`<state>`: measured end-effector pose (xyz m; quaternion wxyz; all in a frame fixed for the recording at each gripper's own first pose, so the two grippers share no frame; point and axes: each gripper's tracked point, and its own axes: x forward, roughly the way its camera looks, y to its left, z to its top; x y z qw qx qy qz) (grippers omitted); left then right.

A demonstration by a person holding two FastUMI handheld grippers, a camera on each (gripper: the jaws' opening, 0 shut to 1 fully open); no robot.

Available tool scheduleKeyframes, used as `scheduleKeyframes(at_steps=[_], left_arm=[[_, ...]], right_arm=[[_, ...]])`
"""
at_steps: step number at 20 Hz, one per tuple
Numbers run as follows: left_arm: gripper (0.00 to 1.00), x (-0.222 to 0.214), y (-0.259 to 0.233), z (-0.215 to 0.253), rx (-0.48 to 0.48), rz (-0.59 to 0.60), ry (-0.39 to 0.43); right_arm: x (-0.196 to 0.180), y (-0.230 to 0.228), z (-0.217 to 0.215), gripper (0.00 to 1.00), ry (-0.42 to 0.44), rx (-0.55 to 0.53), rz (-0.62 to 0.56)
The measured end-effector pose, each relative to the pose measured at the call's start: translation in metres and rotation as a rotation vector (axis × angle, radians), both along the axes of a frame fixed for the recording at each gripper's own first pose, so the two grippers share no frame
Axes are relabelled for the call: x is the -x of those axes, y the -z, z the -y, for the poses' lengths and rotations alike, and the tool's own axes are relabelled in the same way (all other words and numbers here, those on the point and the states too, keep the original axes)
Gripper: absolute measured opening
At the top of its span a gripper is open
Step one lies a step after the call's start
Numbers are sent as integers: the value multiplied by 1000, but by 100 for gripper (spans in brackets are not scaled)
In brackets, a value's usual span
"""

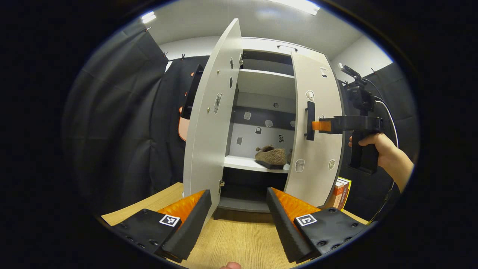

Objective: Grab one shoe with the right hand and put it into the shoe cabinet, grab the other shoe with the left hand and put it into the shoe cabinet; then close the right door with the right hand and the left door with the left hand.

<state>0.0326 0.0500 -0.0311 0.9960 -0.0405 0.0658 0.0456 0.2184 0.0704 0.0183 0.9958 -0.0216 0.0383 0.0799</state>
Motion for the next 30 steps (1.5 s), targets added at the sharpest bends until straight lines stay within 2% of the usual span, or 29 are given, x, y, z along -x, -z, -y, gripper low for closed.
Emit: scheduleKeyframes(at_steps=[5, 6, 7, 12, 14, 15, 16, 19, 20, 23, 25, 27, 28, 30], left_arm=[[97, 2, -5, -5, 7, 6, -11], [99, 3, -6, -7, 6, 6, -16], [96, 3, -6, -9, 4, 3, -22], [96, 5, -20, -18, 26, 6, -48], [99, 2, -26, -21, 36, 15, -53], [96, 0, -30, -23, 37, 21, -58], [99, -1, -32, -26, 33, 25, -64], [96, -1, -42, -37, 15, 36, -91], [99, -1, -45, -42, 15, 36, -107], [97, -1, -50, -52, 88, 39, -137], [96, -2, -63, -73, 98, 55, -187], [96, -4, -84, -106, 64, 81, -266], [93, -5, -97, -122, 47, 102, -303], [96, -10, -125, -152, 15, 151, -364]], right_arm=[[8, -9, 3, 92, 10, -20, 10], [14, -17, 5, 92, 10, -31, 29], [22, -24, 9, 92, 16, -34, 46], [72, -38, 33, 92, 34, -27, 79], [91, -31, 43, 92, 42, -26, 64], [100, -27, 49, 92, 51, -25, 57], [109, -21, 54, 92, 57, -23, 57], [136, 2, 66, 92, 82, -15, 34], [144, 11, 67, 92, 87, -24, 24], [169, 33, 67, 92, 90, -68, -2], [179, 50, 69, 92, 100, -61, -11], [190, 61, 67, 92, 103, -68, -26], [193, 63, 66, 92, 100, -80, -27], [201, 67, 64, 92, 90, -94, -36]])
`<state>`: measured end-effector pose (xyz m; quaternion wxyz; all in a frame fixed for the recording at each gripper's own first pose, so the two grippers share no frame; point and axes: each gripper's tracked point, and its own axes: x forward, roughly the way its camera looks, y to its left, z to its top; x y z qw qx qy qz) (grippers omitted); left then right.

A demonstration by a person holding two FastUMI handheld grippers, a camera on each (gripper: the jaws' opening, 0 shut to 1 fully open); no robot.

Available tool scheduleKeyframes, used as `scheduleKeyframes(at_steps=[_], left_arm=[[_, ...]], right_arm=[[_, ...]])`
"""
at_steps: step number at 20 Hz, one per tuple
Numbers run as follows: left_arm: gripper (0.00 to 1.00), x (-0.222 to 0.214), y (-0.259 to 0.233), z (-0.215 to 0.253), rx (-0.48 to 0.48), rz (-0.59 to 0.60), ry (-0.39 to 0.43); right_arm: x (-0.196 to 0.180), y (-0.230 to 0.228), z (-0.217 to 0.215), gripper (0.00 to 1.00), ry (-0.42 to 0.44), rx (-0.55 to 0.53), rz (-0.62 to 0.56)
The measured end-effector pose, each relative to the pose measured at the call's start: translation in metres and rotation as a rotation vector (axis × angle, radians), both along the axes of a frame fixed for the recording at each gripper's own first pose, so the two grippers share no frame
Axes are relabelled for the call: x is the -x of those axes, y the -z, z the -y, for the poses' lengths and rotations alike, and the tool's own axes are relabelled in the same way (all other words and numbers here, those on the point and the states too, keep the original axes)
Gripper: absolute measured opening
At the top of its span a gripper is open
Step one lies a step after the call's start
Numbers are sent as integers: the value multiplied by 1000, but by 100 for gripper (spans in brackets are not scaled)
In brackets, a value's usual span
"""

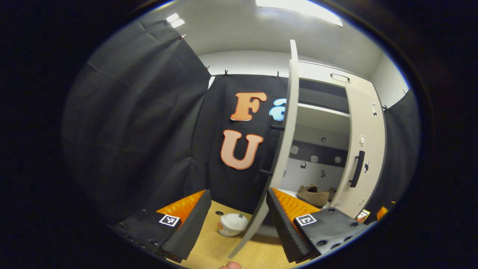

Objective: Grab one shoe with the right hand and put it into the shoe cabinet, grab the other shoe with the left hand and put it into the shoe cabinet; then close the right door with the right hand and the left door with the left hand.

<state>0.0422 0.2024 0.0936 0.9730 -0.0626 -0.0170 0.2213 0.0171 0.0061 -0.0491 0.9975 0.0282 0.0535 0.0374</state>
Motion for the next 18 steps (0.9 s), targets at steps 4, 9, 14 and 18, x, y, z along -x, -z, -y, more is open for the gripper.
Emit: scheduleKeyframes(at_steps=[4, 9, 14, 18], left_arm=[[94, -29, -25, -51, -19, 42, -55], [96, -76, -23, -58, -20, 27, 31], [96, -82, -26, -53, -67, 24, 27], [96, -82, -30, -42, -101, 30, 47]], right_arm=[[5, 10, 1, 92, -13, 10, -35], [11, 15, 10, 93, 3, 13, -59], [15, 13, 23, 93, 31, 25, -58], [14, 8, 25, 92, 27, 32, -45]])
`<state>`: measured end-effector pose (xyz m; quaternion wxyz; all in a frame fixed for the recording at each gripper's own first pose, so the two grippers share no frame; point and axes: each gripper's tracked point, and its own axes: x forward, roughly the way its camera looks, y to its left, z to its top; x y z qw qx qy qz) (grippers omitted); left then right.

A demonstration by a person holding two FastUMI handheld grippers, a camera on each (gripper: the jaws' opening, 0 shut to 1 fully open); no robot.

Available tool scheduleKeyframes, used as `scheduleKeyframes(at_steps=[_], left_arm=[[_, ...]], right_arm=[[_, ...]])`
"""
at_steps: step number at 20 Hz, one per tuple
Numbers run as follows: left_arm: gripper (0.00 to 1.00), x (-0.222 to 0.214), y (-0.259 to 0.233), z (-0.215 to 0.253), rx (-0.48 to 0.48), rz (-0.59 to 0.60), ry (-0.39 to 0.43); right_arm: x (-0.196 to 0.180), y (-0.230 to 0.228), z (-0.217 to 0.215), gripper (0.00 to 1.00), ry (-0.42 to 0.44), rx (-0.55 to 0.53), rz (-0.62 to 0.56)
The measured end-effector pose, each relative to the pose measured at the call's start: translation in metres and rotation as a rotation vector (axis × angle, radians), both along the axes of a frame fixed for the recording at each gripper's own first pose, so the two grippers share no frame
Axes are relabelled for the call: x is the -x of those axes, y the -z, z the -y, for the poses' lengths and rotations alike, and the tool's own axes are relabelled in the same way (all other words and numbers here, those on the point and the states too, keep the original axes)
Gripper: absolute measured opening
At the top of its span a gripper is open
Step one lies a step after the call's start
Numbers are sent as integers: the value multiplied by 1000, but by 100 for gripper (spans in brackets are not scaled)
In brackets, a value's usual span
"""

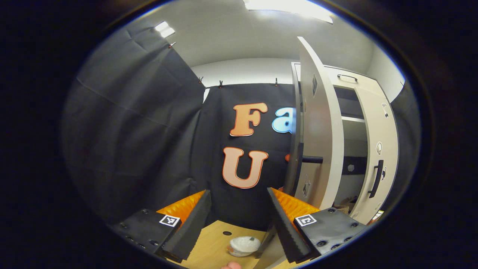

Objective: Grab one shoe with the right hand and put it into the shoe cabinet, grab the other shoe with the left hand and put it into the shoe cabinet; then close the right door with the right hand and the left door with the left hand.

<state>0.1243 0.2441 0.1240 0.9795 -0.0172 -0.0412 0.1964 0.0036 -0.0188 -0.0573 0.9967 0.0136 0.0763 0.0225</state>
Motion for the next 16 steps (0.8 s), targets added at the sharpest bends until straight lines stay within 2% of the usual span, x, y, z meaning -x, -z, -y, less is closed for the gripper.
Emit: scheduleKeyframes(at_steps=[4, 9, 10, 16], left_arm=[[96, 1, 5, 29, 67, 2, 72], [96, -4, 1, 78, 22, -4, 153], [94, -6, 2, 87, 23, -6, 169], [94, -35, 11, 146, 52, -20, 299]], right_arm=[[-2, 1, -2, 92, -16, -1, -3], [-1, -1, 2, 92, -19, -10, -4], [-1, -2, 4, 92, -15, -9, -2], [3, -2, 17, 93, 18, -6, -10]])
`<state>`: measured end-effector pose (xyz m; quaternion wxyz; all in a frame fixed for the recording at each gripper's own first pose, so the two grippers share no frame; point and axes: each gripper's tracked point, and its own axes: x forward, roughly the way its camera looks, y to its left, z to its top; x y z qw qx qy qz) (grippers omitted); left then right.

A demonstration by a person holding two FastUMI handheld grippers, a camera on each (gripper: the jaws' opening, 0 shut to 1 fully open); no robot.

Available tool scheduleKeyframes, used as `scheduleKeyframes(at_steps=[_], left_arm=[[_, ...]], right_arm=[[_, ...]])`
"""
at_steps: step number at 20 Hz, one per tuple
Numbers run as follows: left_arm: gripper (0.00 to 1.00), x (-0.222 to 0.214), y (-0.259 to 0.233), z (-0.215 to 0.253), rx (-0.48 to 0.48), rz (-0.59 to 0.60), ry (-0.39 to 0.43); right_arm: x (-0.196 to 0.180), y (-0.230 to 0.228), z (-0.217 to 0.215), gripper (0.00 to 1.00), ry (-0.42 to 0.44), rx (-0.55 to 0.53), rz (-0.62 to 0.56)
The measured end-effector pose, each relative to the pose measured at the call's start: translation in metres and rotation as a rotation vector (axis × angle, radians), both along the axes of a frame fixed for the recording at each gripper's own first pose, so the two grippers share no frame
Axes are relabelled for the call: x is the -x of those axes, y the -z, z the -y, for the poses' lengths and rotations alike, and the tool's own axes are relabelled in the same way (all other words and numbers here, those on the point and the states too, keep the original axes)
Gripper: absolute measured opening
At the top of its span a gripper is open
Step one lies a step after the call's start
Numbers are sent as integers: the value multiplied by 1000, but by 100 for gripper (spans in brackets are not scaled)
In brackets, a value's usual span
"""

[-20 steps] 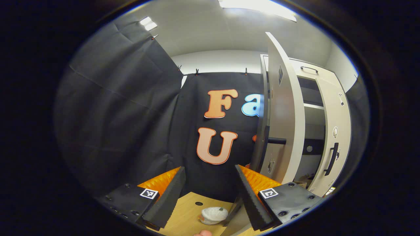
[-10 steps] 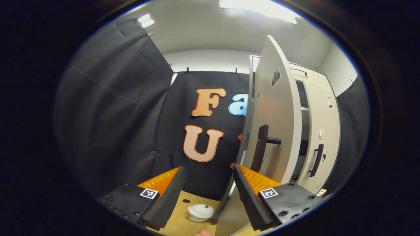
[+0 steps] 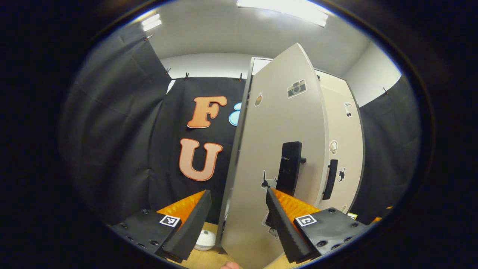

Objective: Grab one shoe with the right hand and put it into the shoe cabinet, grab the other shoe with the left hand and put it into the shoe cabinet; then close the right door with the right hand and the left door with the left hand.

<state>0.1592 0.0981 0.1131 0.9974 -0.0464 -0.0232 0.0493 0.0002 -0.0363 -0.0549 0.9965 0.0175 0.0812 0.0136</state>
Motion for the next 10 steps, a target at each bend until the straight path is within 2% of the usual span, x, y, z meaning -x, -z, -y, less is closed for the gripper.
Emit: scheduleKeyframes(at_steps=[5, 10], left_arm=[[96, -18, -2, 20, 6, 9, 36], [94, -30, 10, 51, 22, -16, 118]], right_arm=[[10, -2, 18, 92, 45, 8, -2], [12, -1, 29, 92, 83, 9, -15]])
